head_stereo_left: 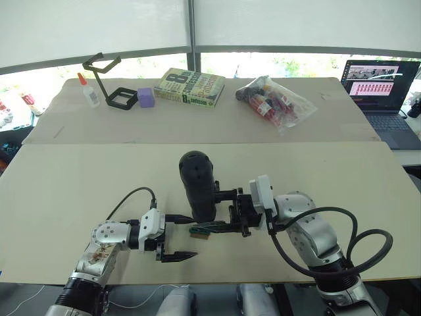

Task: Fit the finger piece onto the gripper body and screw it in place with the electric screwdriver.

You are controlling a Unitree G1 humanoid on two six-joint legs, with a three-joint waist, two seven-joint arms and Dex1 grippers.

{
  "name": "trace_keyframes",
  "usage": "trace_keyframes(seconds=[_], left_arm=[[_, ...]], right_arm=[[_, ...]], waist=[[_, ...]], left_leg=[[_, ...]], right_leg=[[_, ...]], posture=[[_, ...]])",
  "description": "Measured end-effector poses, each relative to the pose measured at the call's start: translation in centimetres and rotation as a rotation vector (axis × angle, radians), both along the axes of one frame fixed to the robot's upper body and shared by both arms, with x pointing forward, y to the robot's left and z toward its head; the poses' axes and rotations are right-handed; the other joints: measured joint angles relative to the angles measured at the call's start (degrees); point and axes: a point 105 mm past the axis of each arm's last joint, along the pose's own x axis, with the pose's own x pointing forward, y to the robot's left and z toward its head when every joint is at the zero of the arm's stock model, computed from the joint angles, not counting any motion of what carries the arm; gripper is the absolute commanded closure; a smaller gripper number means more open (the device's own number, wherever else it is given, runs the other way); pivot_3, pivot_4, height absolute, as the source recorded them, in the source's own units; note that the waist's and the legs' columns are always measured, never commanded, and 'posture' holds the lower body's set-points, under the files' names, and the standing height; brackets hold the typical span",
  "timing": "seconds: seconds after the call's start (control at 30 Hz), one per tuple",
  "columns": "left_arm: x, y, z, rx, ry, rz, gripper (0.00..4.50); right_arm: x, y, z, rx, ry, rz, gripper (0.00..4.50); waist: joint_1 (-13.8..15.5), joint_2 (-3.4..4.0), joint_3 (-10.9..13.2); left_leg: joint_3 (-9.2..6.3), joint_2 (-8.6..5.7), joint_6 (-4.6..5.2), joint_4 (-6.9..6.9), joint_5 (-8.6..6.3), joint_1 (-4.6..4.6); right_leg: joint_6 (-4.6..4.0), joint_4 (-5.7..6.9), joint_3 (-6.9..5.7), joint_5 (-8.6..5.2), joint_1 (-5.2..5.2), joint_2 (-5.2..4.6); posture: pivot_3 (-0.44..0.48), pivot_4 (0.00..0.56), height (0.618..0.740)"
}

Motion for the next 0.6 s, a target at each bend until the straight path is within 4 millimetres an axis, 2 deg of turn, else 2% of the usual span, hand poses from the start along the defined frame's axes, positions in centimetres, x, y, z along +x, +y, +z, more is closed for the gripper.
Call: trace_keyframes(seconds=[0.6], left_arm=[[0.06, -0.07, -0.03, -0.001, 0.008, 0.014, 0.00]], right_arm=[[0.11, -0.05, -0.06, -0.004, 0.006, -0.009, 2.58]], waist=[[0.0, 0.00, 0.0]], left_leg=[[0.00, 0.00, 0.01, 0.00, 0.00, 0.00]], right_leg=[[0.00, 0.00, 0.00, 0.00, 0.00, 0.00]], posture=[[0.000, 0.150, 0.740]])
